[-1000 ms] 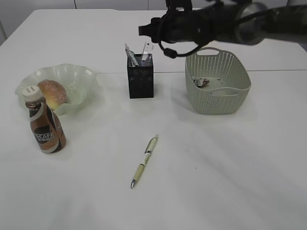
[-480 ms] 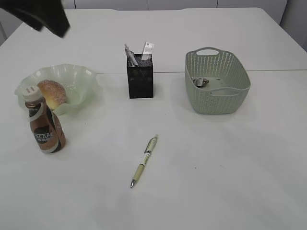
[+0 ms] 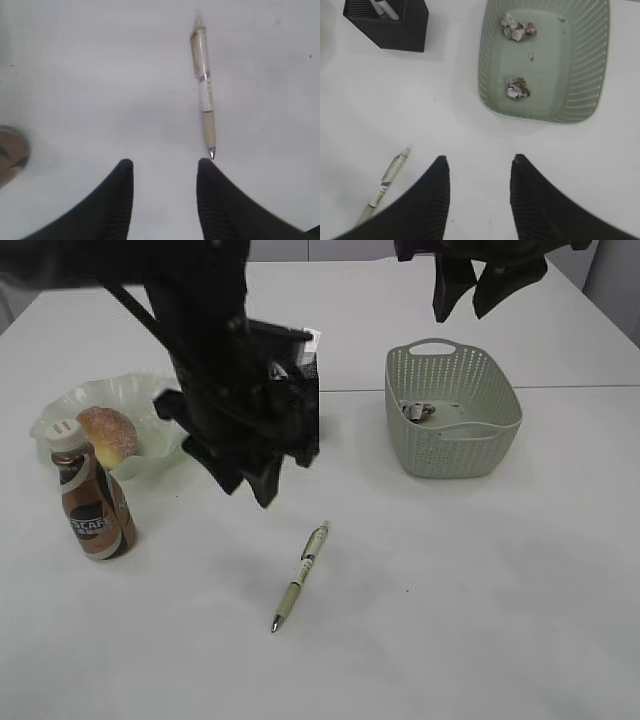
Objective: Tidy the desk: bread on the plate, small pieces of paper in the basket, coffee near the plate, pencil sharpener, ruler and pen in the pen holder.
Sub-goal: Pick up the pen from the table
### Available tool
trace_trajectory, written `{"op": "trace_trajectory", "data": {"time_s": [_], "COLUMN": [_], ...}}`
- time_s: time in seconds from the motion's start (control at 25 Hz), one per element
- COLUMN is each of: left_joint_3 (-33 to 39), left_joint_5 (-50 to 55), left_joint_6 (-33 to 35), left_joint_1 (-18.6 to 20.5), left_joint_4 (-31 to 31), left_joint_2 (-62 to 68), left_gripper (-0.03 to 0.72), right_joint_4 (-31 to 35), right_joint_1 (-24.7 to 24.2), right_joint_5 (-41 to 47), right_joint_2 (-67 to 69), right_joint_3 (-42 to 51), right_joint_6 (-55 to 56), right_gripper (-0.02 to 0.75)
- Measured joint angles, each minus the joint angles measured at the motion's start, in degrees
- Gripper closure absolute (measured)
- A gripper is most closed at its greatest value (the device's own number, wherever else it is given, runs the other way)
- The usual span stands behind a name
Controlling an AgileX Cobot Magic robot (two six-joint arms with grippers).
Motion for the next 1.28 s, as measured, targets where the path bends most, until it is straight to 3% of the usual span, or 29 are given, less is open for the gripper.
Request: {"op": "trace_trajectory", "data": {"time_s": [0.2, 0.44, 0.92, 1.28], "left_joint_3": [0.0, -2.4, -12.5, -13.1], "left_joint_5": [-2.8, -3.7, -1.4, 1.0], "left_joint_6": [0.0, 0.0, 0.0, 0.0], "left_joint_1": [-0.6, -3.0, -3.0, -3.0], "left_joint_4": [-4.8, -4.9, -4.5, -4.4], "left_joint_2": [7.5, 12.0, 21.5, 24.6], "left_gripper": [0.376, 0.376, 0.376, 0.380], "right_joint_4": [-0.6, -1.1, -1.9, -2.1], "right_joint_1": [0.0, 0.0, 0.0, 0.0], "right_joint_5": [0.7, 0.7, 0.7, 0.8], "right_joint_2": [0.0, 0.0, 0.0, 0.0], "right_joint_3": [0.0, 0.0, 0.0, 0.0], "right_joint_6": [0.0, 0.0, 0.0, 0.0], "right_gripper": [0.437, 0.437, 0.437, 0.437]}}
